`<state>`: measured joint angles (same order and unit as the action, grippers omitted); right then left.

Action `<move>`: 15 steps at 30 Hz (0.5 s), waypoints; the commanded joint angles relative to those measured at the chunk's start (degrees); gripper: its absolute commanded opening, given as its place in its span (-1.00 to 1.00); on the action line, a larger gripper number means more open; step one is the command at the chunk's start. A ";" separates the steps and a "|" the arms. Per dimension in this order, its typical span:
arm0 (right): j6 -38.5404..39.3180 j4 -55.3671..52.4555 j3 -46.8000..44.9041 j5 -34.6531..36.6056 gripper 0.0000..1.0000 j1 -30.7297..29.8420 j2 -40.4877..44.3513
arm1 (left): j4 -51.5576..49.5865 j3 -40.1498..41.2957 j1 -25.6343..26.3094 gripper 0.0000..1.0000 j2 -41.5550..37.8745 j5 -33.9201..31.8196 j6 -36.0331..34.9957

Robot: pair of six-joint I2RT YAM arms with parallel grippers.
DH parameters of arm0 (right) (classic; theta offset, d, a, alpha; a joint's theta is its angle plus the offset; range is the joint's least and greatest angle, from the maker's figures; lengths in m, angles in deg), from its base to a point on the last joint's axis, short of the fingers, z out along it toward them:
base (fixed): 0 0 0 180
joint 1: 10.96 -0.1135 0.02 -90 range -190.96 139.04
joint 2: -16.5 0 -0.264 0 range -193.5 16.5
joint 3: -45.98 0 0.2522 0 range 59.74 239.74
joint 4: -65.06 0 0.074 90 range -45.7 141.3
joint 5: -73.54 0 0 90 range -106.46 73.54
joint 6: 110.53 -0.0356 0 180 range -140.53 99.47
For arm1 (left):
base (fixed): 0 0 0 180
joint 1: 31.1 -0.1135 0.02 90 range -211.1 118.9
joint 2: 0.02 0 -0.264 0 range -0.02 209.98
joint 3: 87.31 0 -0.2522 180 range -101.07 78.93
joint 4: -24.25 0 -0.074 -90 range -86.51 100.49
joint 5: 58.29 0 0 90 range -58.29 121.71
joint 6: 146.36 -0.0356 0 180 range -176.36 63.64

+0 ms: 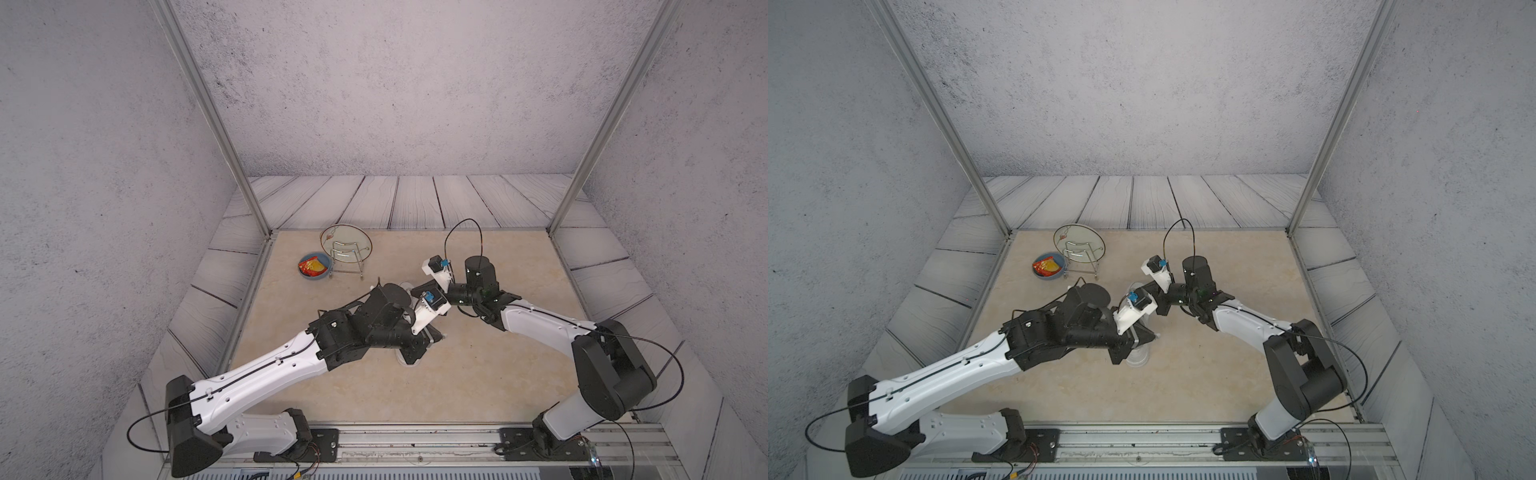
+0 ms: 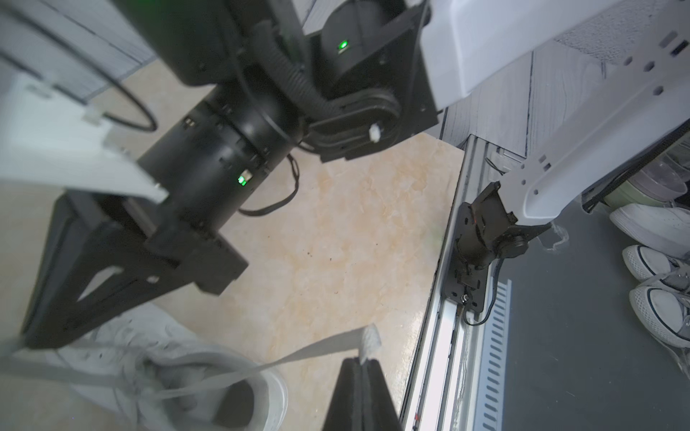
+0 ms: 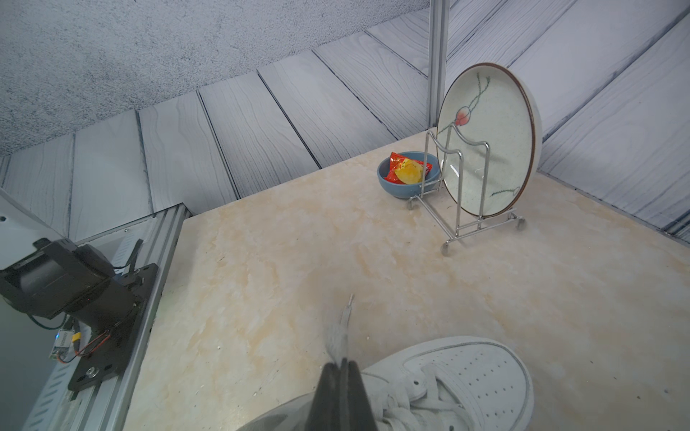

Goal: Tie the shoes
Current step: Wrap the shoelace around the shoelace.

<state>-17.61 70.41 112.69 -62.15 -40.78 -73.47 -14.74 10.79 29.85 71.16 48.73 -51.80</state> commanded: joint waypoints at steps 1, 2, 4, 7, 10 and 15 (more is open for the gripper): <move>-0.80 0.66 -0.19 -0.63 -1.00 -0.15 1.30 | 4.44 -2.99 0.82 -1.00 3.42 2.65 -3.45; -0.81 0.65 -0.24 -0.71 -1.00 -0.19 1.22 | 4.63 -3.18 0.88 -1.00 4.59 2.61 -3.56; -0.79 0.58 -0.21 -0.81 -1.00 -0.11 1.03 | 4.66 -3.10 0.93 -0.89 6.60 2.06 -3.85; -1.03 0.91 -0.13 -0.89 -1.00 -0.12 0.64 | 5.44 -2.06 0.91 -0.70 7.75 1.22 -3.86; -1.13 0.93 0.09 -0.93 -1.00 -0.13 0.22 | 6.12 -1.77 0.87 -0.48 8.01 1.97 -3.95; -0.28 0.10 0.28 -0.59 -1.00 -0.06 0.06 | 6.00 -2.39 0.93 -0.13 8.02 4.76 -4.55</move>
<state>-18.35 70.39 112.69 -62.35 -40.78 -73.47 -9.65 9.02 30.59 79.69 51.35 -55.43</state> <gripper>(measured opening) 0.043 0.424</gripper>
